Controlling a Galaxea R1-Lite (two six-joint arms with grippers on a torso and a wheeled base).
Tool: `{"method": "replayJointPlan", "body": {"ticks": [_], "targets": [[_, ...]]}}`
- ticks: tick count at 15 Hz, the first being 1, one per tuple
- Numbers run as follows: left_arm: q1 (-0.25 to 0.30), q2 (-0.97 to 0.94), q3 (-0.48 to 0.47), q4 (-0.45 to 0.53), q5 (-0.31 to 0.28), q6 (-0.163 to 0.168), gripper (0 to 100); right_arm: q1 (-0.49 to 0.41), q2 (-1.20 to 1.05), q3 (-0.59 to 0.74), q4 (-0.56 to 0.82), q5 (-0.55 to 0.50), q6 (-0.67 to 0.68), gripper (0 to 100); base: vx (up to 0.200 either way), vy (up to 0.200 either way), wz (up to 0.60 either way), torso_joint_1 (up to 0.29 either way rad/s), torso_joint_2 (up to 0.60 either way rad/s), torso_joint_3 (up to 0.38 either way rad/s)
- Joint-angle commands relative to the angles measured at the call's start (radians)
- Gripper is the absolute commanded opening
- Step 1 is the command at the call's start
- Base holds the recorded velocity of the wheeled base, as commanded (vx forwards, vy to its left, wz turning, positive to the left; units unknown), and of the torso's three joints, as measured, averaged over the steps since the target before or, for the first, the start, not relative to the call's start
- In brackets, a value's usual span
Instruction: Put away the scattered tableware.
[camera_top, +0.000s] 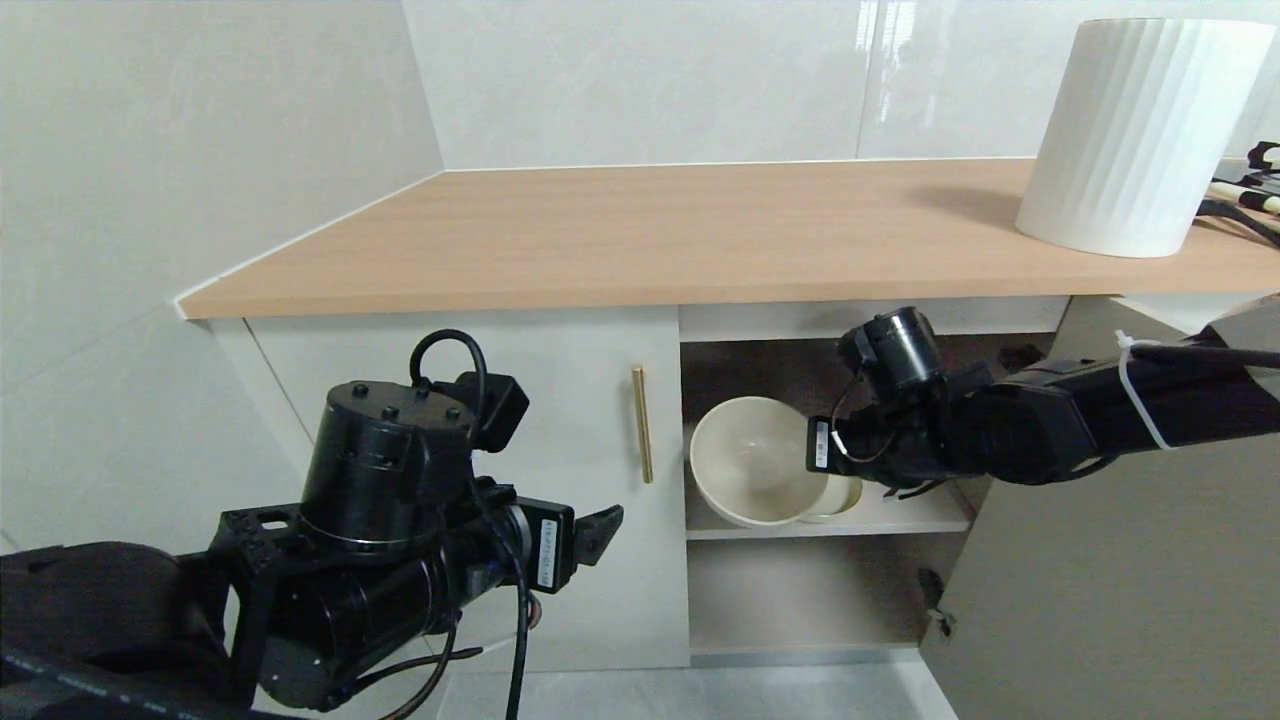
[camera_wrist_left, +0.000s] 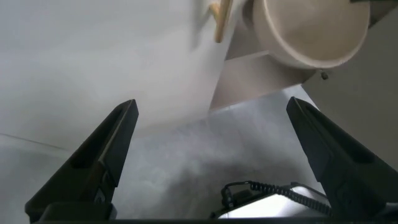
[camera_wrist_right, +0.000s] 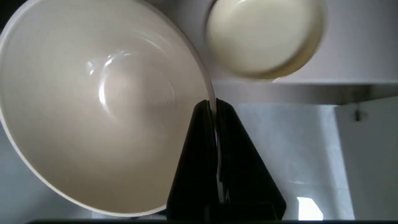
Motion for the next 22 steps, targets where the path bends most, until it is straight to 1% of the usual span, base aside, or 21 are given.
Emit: {"method": "replayJointPlan", "body": {"ticks": [1, 4, 8, 18, 21, 22], "targets": [[-0.001, 0.000, 0.000, -0.001, 0.000, 0.000, 100, -0.035, 0.041, -0.027, 0.007, -0.009, -0.002, 0, 0.000, 0.000, 0.00, 0.000, 0.00, 0.000], [-0.001, 0.000, 0.000, -0.001, 0.000, 0.000, 100, -0.092, 0.138, -0.096, 0.002, -0.052, 0.000, 0, 0.000, 0.000, 0.00, 0.000, 0.00, 0.000], [-0.001, 0.006, 0.000, -0.001, 0.000, 0.000, 100, -0.143, 0.194, -0.144, -0.001, -0.061, 0.004, 0, 0.000, 0.000, 0.00, 0.000, 0.00, 0.000], [-0.001, 0.003, 0.000, -0.001, 0.000, 0.000, 100, -0.179, 0.237, -0.144, -0.011, -0.089, 0.024, 0, 0.000, 0.000, 0.00, 0.000, 0.00, 0.000], [-0.001, 0.003, 0.000, -0.001, 0.000, 0.000, 100, -0.186, 0.257, -0.144, -0.057, -0.097, 0.027, 0, 0.000, 0.000, 0.00, 0.000, 0.00, 0.000], [-0.001, 0.003, 0.000, -0.001, 0.000, 0.000, 100, -0.187, 0.271, -0.147, -0.073, -0.129, 0.027, 0, 0.000, 0.000, 0.00, 0.000, 0.00, 0.000]]}}
